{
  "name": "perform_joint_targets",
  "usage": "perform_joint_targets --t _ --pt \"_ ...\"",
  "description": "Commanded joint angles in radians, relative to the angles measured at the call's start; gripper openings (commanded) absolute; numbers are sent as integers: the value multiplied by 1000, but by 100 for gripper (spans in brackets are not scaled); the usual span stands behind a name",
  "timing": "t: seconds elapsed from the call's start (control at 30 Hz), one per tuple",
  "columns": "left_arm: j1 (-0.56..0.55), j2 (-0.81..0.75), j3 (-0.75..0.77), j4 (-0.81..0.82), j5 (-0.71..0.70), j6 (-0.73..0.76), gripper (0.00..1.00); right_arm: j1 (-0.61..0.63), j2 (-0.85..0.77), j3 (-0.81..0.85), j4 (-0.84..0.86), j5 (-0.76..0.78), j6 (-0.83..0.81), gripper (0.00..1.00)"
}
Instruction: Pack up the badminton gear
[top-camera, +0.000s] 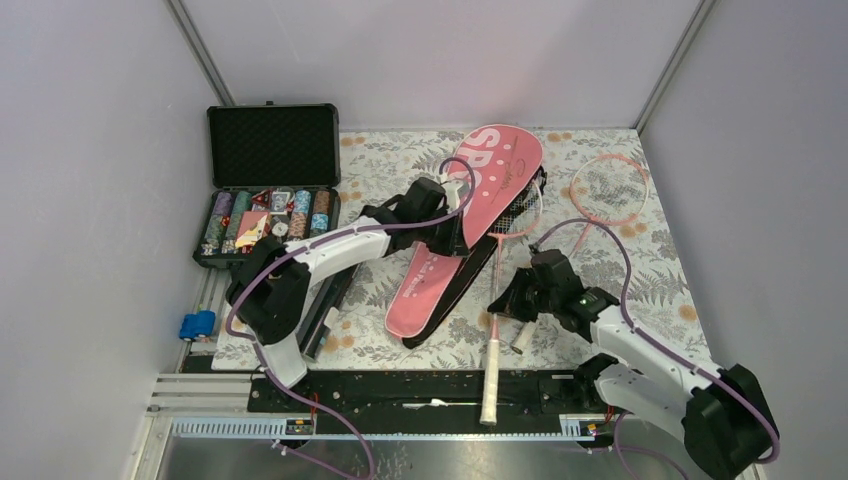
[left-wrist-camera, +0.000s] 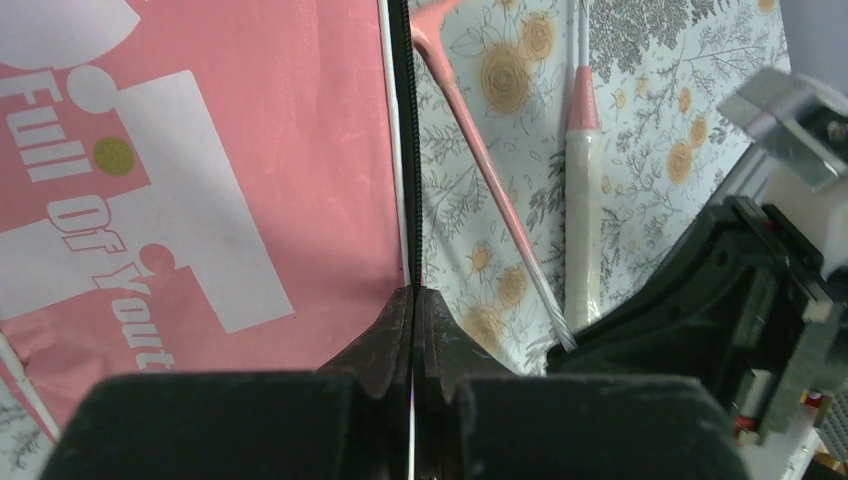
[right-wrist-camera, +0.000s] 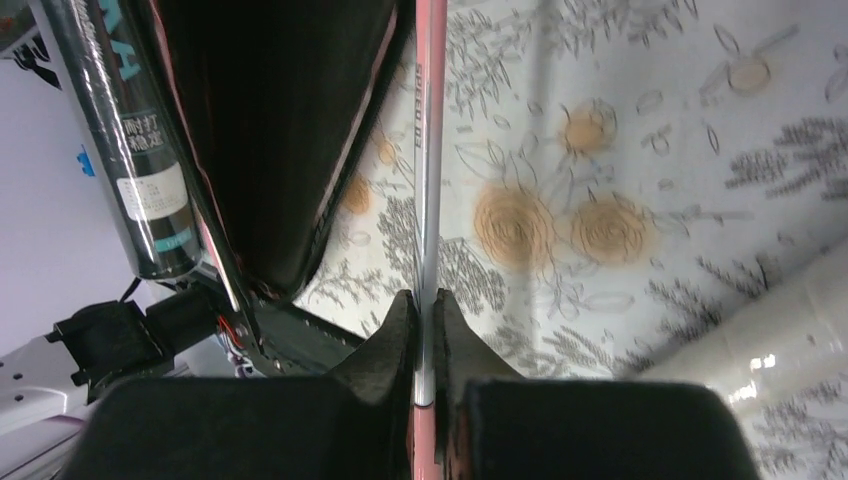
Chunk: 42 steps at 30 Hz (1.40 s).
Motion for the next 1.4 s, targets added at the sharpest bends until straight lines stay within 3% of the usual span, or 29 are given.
perform_joint_targets --t 0.0,0.27,0.4,0.6,0.83,1.2,1.37 --pt "3 -98 -60 110 62 -85 0 -1 72 24 301 75 -40 0" --pt "-8 -173 -189 216 60 -185 1 -2 234 44 590 105 -75 0" --pt "-8 -227 -222 148 -21 -148 31 -7 284 68 606 69 -71 0" --pt "-79 -307 -268 -6 -239 -86 51 -6 291 35 656 66 -34 0" --pt "-228 -310 -270 -104 -488 -95 56 -7 310 40 662 48 -13 0" --pt "-294 -175 -228 -111 -573 -114 64 -6 317 30 674 35 16 0" --pt "-320 -130 -202 -134 -619 -105 62 -6 313 25 679 39 19 0"
